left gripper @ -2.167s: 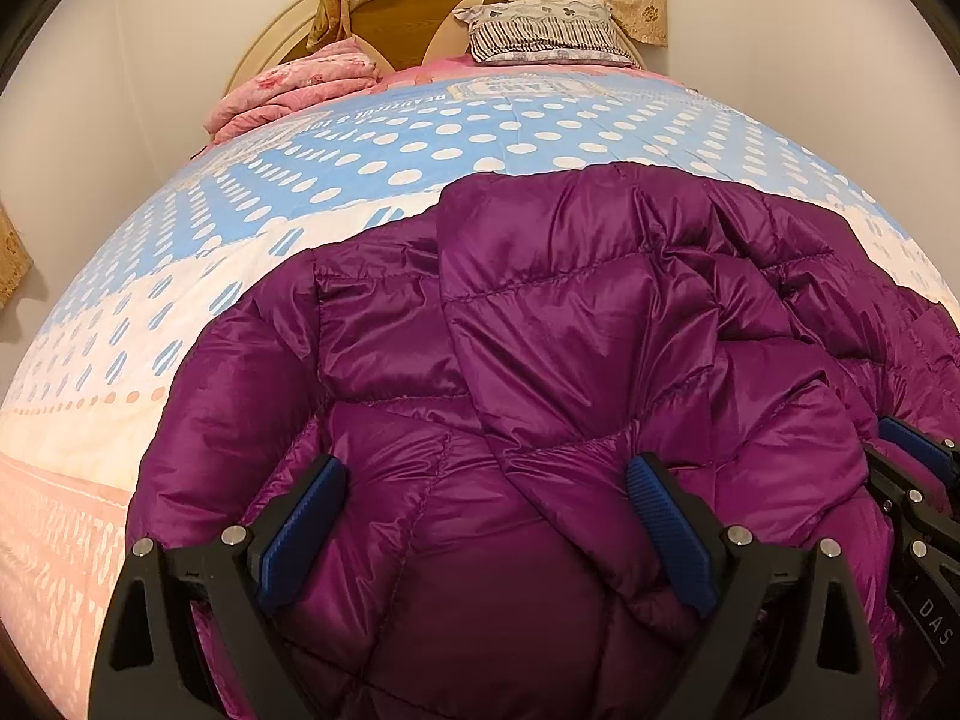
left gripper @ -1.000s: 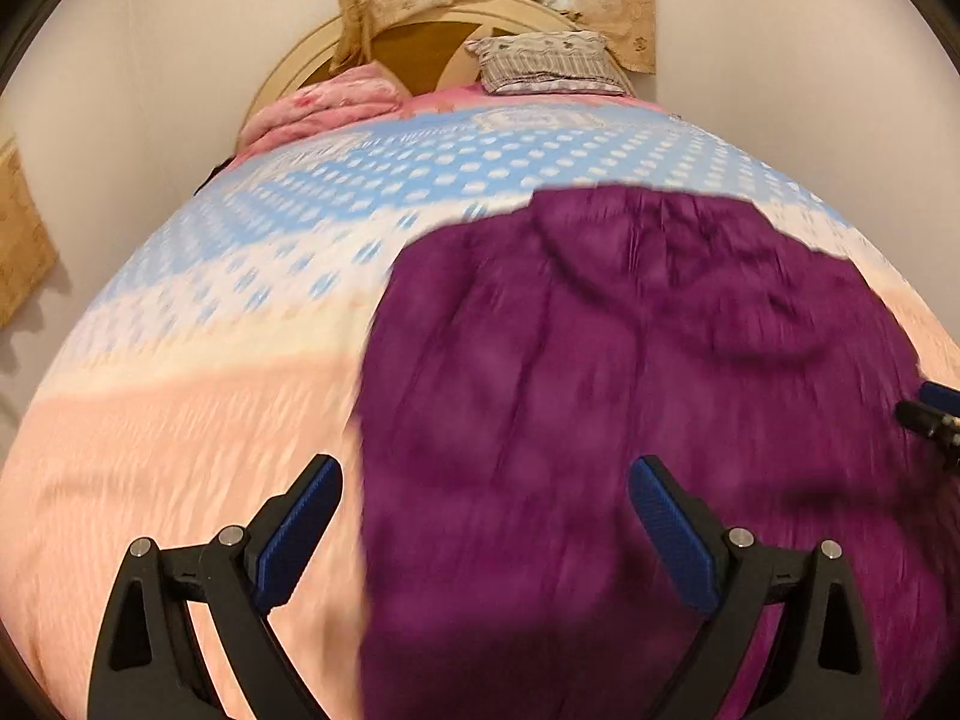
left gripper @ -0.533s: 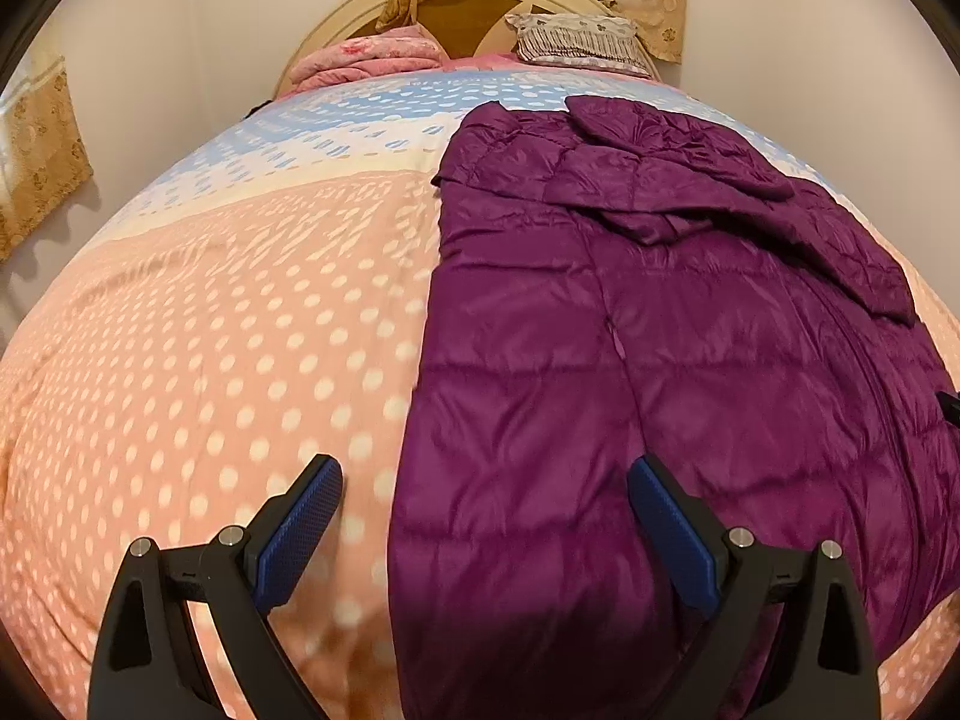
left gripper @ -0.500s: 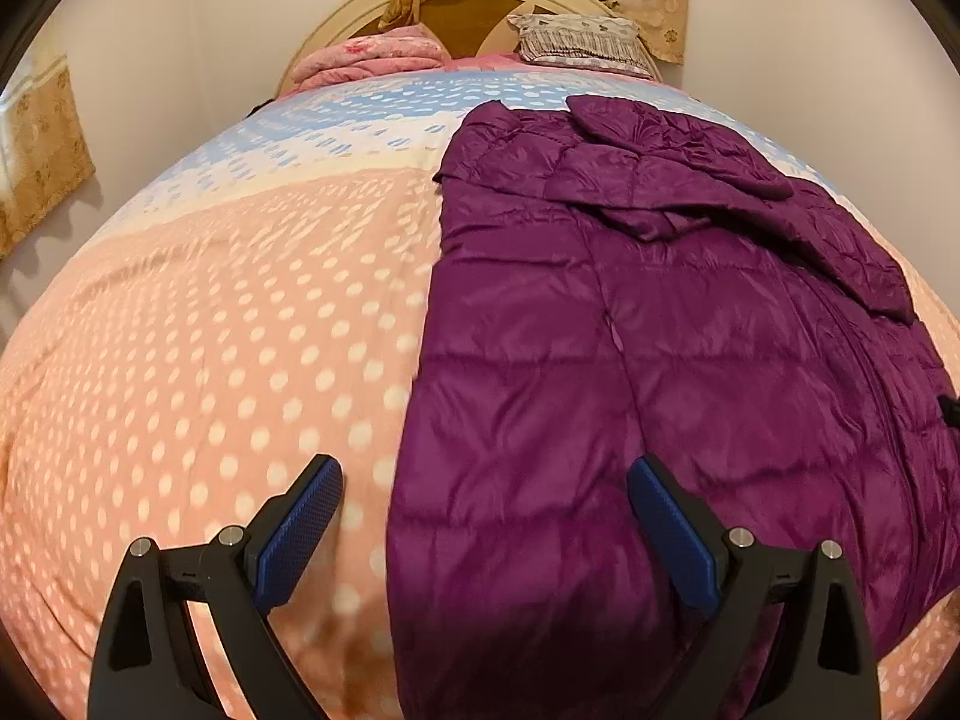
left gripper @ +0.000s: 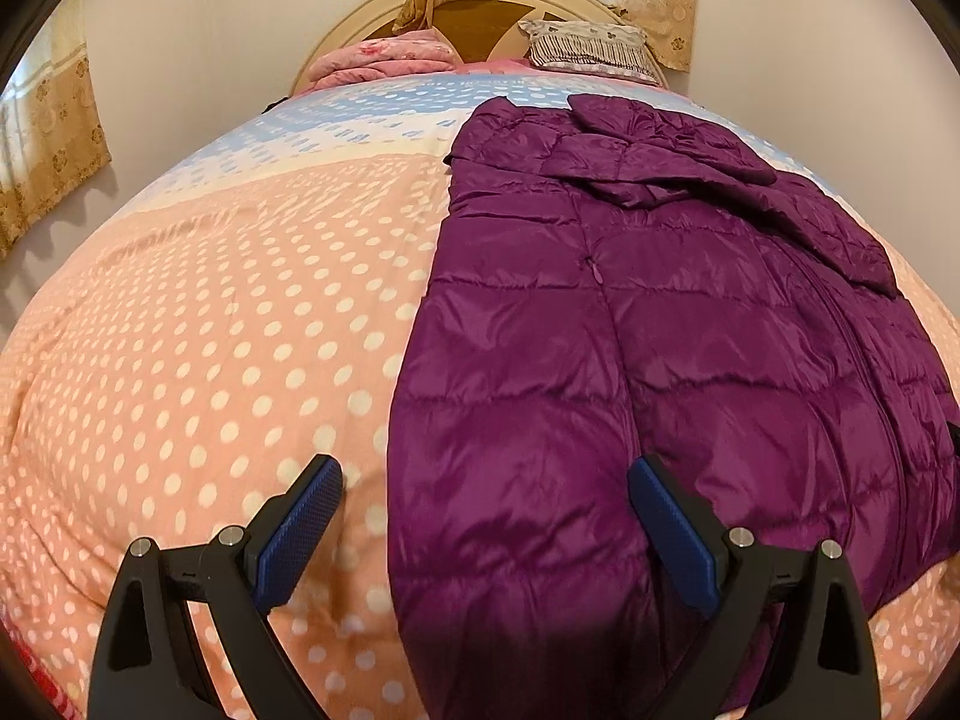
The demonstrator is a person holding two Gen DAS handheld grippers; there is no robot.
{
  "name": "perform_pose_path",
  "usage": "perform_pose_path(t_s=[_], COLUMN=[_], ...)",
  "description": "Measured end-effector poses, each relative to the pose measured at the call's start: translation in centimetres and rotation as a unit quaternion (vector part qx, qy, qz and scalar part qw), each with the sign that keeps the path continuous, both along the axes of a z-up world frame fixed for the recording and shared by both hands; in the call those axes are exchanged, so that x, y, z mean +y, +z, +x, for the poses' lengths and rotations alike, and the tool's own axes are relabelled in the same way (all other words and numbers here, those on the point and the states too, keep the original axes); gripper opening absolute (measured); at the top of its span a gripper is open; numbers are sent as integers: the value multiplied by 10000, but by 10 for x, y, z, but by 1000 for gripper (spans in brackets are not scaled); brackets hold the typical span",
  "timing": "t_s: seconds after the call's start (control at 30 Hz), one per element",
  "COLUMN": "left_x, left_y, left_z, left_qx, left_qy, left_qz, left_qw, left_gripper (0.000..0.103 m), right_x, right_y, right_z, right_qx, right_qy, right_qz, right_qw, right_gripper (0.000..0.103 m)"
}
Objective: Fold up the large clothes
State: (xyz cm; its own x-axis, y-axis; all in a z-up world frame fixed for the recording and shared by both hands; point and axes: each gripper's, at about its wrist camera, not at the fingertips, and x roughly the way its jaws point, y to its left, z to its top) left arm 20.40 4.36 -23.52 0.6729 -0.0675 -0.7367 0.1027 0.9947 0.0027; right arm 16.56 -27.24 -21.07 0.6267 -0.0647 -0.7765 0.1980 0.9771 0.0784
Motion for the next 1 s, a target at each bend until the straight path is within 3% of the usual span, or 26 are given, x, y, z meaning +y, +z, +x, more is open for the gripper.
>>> perform_pose_path(t_s=[0.33, 0.43, 0.53, 0.57, 0.6, 0.67, 0.7, 0.8, 1.0], left_x=[-7, -8, -9, -10, -12, -16, -19, -21, -6], left_y=[-4, -4, -2, 0, 2, 6, 9, 16, 56], left_z=[-20, -22, -25, -27, -29, -33, -35, -39, -53], left_qx=[92, 89, 59, 20, -31, -51, -91, -198, -507], left_qy=[-164, -201, -257, -280, -354, -494, -533, -606, -728], left_qz=[-85, -128, -155, -122, -84, -58, -21, 19, -350], left_qw=[9998, 9997, 9995, 9995, 9993, 9987, 9985, 9980, 9954], left_gripper=[94, 86, 69, 59, 41, 16, 11, 7, 5], right_x=[10, 14, 19, 19, 20, 18, 17, 15, 16], right_y=[-8, -10, -9, -8, -7, -6, -5, 0, 32], right_z=[-22, -25, -25, -26, -27, -29, -30, -33, -48], right_qx=[151, 175, 179, 169, 149, 97, 64, -37, -467], right_qy=[156, 215, 339, 386, 407, 491, 502, 562, 739], right_qz=[41, 14, 35, 11, 16, 192, 279, 454, 567], right_qw=[9998, 9996, 9993, 9991, 9991, 9986, 9983, 9974, 9946], right_gripper=[78, 69, 46, 36, 32, 14, 13, 10, 8])
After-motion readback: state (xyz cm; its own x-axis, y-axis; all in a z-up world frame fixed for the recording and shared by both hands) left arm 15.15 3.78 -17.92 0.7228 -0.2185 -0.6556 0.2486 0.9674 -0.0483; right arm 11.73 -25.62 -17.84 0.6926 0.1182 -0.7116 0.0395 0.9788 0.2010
